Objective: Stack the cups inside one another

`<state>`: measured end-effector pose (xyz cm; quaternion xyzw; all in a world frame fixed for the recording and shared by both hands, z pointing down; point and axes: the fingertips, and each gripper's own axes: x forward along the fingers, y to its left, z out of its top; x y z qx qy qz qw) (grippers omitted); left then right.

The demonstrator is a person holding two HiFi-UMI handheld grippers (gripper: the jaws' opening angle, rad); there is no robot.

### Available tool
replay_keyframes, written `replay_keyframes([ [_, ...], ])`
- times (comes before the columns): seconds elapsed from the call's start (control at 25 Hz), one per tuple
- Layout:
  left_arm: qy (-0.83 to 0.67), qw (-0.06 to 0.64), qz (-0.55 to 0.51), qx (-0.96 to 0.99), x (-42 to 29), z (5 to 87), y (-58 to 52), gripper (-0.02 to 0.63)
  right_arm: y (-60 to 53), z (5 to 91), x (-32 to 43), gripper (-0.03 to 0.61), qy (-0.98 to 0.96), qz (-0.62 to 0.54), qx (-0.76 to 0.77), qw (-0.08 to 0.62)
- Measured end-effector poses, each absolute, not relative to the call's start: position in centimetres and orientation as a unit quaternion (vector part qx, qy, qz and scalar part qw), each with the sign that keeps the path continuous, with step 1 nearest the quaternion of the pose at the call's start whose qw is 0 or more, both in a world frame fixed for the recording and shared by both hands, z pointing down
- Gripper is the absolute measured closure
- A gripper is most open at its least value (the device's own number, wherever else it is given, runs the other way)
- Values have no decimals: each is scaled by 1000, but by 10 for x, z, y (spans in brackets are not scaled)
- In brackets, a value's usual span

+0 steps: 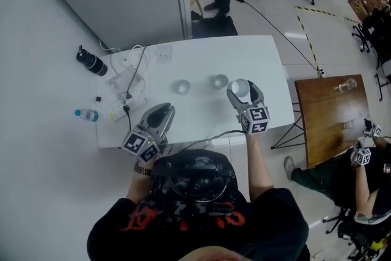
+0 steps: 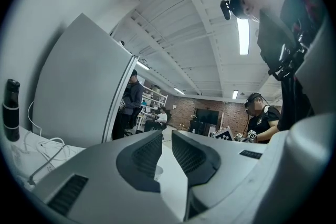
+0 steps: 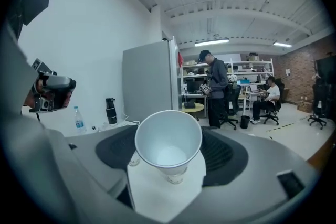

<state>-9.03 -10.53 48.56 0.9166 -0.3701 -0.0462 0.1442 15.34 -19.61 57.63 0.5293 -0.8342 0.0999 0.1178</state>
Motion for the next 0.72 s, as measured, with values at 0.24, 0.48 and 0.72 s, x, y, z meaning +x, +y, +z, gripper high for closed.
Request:
replay_keyframes([
  [0.24,-402,145,-52,902,-113,484,-100,552,-229,582,130,196,-849,87,503,138],
  [0.48,-424,148,-59,891,-131,480,-95,554,-262,619,114,198,-853,81,485,177],
  [0.72,-453,147,-61,877,-148,478,-91,554,-288,672,114,198,-842,97,479,230],
])
